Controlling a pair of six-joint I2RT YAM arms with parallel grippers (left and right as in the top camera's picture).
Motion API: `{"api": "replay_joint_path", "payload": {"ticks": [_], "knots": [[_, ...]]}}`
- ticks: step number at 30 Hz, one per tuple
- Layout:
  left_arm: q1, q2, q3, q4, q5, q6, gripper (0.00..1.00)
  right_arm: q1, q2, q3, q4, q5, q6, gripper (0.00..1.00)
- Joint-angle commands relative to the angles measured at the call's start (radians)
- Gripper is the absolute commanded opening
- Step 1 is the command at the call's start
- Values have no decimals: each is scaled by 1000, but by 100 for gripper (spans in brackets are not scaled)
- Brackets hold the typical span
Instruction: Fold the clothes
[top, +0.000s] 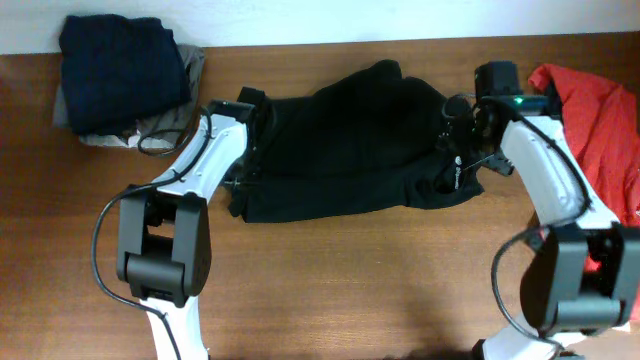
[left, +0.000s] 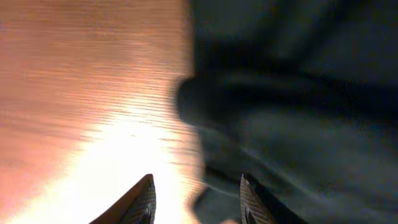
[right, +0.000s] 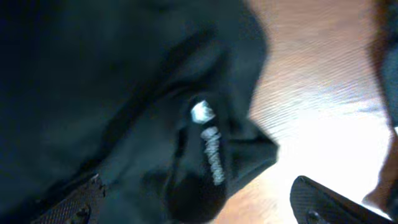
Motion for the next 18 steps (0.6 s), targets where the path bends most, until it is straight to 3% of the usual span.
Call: {"api": "replay_joint_path", "payload": {"ticks": [1,4,6,9,10,14,18], "knots": [[-16,12,35,-8,364,49,43,24,-9,1,-26,-179,-152,94],[-38,12,35,-8,447,82,36,34,18,-13,-39,-172,-151,52],[-53,12,36,-8,437,82,24,37,45,-16,-30,-174,-151,25],[-67,12,35,-8,439,82,12,39,92,-16,-11,-174,-151,4],[-69,12,35,-8,442,82,7,39,111,-16,-4,-174,-151,4],[-71,19,31,-10,483,82,1,39,190,-16,14,-175,-150,4],[-71,30,4,-4,512,82,1,39,256,-16,14,-177,-150,4]]}}
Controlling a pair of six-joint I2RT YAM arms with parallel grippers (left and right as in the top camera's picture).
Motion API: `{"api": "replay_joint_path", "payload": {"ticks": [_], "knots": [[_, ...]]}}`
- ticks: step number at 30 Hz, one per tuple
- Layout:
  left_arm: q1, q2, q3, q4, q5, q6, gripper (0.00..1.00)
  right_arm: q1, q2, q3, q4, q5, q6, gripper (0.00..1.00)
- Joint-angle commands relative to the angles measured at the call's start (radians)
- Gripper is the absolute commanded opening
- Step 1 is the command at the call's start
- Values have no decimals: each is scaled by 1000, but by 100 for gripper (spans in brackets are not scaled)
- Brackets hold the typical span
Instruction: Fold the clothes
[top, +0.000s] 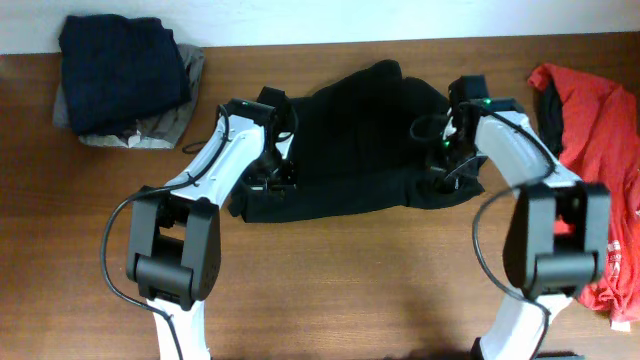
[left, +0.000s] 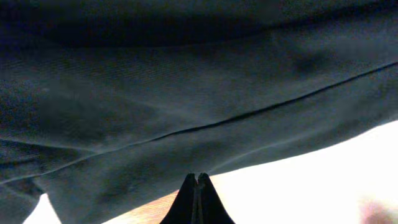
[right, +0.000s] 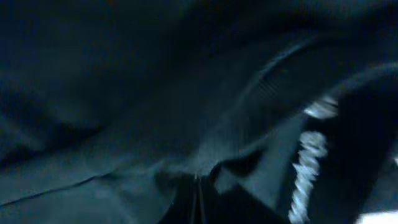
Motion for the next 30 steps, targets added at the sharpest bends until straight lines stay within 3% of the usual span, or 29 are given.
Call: {"api": "replay_joint_path", "payload": {"ticks": [1,8,15,19,30], "knots": [[4,29,-21,6,51,16,1,5,48,-11,0,-11,-6,4],[29,52,-63,26,-6,15,1,5,61,-11,0,-5,-3,4],[93,105,-65,26,54,53,1,5,61,-11,0,-5,-3,4],[132,105,-66,23,-21,52,1,5,61,-11,0,-5,-3,4],[256,105,-90,8,-50,49,1,5,61,-11,0,2,-3,4]]}}
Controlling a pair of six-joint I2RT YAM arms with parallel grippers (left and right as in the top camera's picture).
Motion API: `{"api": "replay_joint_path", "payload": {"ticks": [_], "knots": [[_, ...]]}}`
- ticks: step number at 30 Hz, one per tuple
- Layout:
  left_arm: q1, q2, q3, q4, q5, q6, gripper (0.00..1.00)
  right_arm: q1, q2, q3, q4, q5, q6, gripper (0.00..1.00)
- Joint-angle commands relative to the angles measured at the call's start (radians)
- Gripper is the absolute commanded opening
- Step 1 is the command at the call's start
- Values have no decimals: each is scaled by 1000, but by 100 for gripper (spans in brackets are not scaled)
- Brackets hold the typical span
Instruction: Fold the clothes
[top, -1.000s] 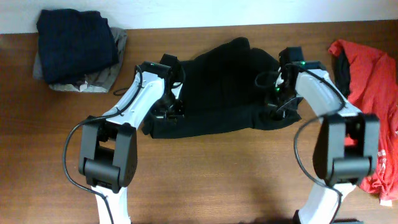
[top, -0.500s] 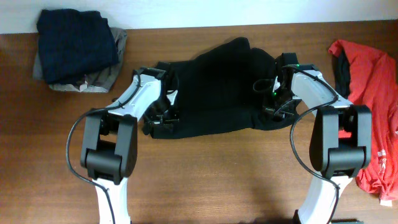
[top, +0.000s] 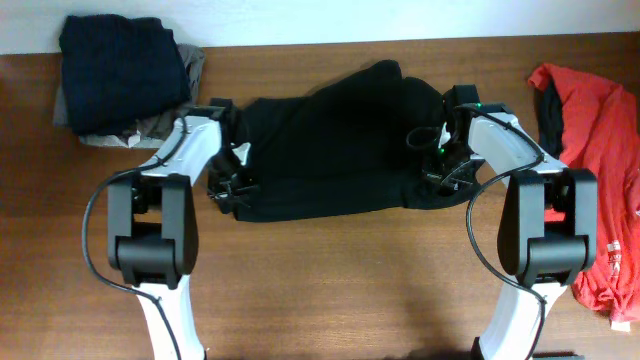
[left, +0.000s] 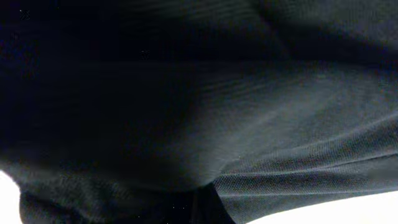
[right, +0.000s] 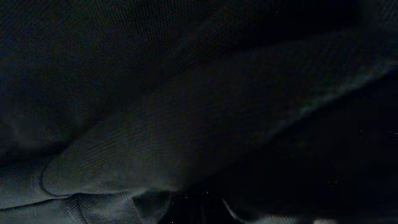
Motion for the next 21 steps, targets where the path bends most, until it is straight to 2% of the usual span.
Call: {"api": "replay_joint_path", "payload": {"ticks": [1,9,13,21], "knots": [[40,13,-32,-6,-101,13,1,5,3,-6,0,19,0,4],[74,11,-32,-58,-203,6,1,5,3,-6,-20,141,58,4],[74,-6,-19,-90,-307,-61,1,5,-4,-5,-38,186,116,4],[74,-140,6,-102,-380,-124,1,5,-74,-4,-110,328,253,4]]}}
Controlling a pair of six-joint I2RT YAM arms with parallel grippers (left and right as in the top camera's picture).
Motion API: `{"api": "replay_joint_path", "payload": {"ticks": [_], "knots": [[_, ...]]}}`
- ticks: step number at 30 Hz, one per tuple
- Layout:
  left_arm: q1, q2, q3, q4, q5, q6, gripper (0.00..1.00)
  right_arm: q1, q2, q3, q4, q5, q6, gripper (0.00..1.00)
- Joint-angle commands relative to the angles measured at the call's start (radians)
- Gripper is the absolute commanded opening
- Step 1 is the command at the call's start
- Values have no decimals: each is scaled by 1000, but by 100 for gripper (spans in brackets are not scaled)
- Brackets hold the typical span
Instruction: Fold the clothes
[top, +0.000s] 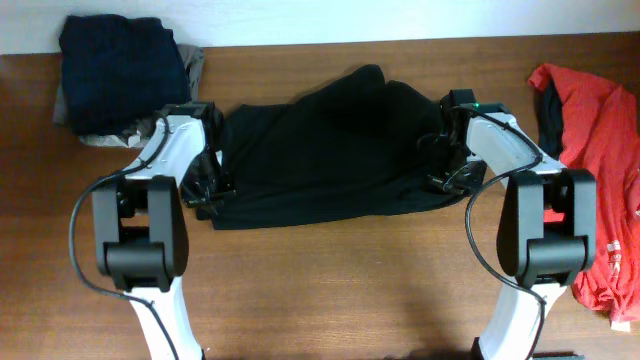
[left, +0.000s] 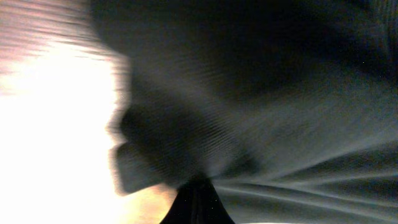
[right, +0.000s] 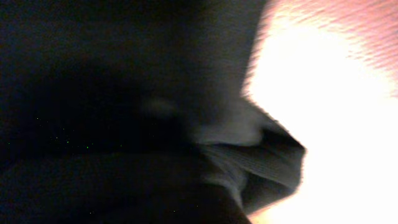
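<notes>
A black garment lies spread across the middle of the wooden table, drawn out sideways between both arms. My left gripper is shut on its lower left corner; in the left wrist view the closed gripper pinches bunched black cloth, with creases fanning out from it. My right gripper is shut on the garment's lower right edge. In the right wrist view dark fabric fills most of the frame and hides the fingers; a folded corner sticks out over bright table.
A stack of folded clothes, dark navy on top of grey, sits at the back left corner. A crumpled red garment lies at the right edge. Bare wood runs along the front of the table.
My left gripper has moved left with the garment's corner, and the right gripper slightly right. The black garment is now stretched wider and lies flatter.
Both grippers were open at the two ends of the rumpled black garment. Then each was shut on fabric at the lower edge. They held on at the following moment, and now stand further apart with the cloth pulled taut between them.
</notes>
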Motion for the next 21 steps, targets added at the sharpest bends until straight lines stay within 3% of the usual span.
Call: {"api": "replay_joint_path", "payload": {"ticks": [1,6,7,8,10,12,13,15,18,21], "knots": [[16,-116,15,6,-128,-48,1,-2,-78,-4,-13,118,75,4],[16,-192,64,29,-136,-52,6,-2,-157,39,-33,129,74,4],[16,-201,81,29,-136,-52,10,-2,-174,60,-42,129,73,11],[16,-206,101,29,-136,-51,12,-2,-186,79,-50,128,73,29],[16,-208,137,26,-136,-51,17,-2,-207,134,-79,127,58,56],[16,-208,163,30,-136,-51,21,-2,-214,200,-113,124,26,79],[16,-208,168,40,-134,-51,24,-2,-214,236,-123,120,7,84],[16,-208,171,86,-108,-43,46,-2,-214,294,-109,90,-44,92],[16,-206,171,184,-8,-32,68,-2,-214,332,-6,-24,-127,100],[16,-204,171,311,168,60,80,-2,-202,333,135,-127,-165,99]]}}
